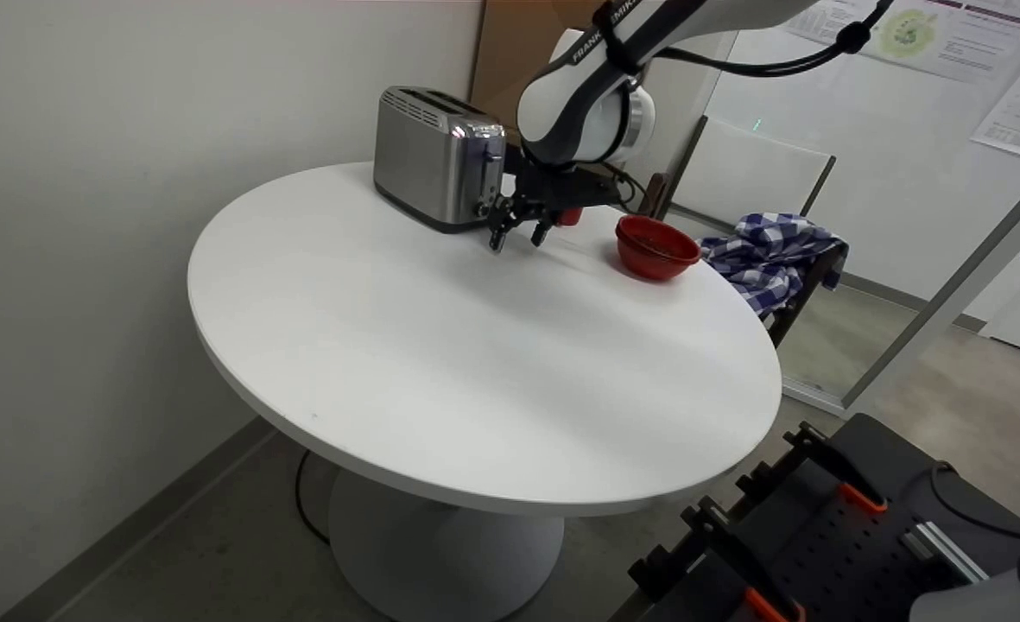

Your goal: Turn off the toaster

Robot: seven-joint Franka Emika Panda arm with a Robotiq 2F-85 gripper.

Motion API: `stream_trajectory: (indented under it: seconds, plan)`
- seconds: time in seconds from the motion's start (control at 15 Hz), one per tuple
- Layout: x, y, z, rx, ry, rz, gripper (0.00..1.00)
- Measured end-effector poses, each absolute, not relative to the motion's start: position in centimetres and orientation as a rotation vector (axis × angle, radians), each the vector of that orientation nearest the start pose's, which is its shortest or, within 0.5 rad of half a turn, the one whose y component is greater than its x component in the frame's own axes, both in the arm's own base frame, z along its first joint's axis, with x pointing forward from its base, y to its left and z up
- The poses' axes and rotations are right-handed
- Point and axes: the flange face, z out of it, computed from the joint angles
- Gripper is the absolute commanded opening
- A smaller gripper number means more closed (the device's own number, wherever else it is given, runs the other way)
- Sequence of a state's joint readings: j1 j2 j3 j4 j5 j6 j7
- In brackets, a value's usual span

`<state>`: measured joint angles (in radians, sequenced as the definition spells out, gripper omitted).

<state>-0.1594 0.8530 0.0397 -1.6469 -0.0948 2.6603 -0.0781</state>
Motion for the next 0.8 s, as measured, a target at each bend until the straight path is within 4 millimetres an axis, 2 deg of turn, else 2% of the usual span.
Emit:
stream_trajectory:
  seconds: [0.13, 0.33, 0.6, 0.8]
  plan:
    - [68.2, -7.9, 14.2, -3.134, -0.104, -0.111, 1.00]
    - [67.4, -7.7, 17.7, -3.069, -0.180, 0.025, 1.00]
    - [65.6, -7.7, 23.0, -3.052, -0.208, 0.086, 1.00]
    - [63.4, -6.7, 26.0, -3.066, -0.233, 0.082, 1.00]
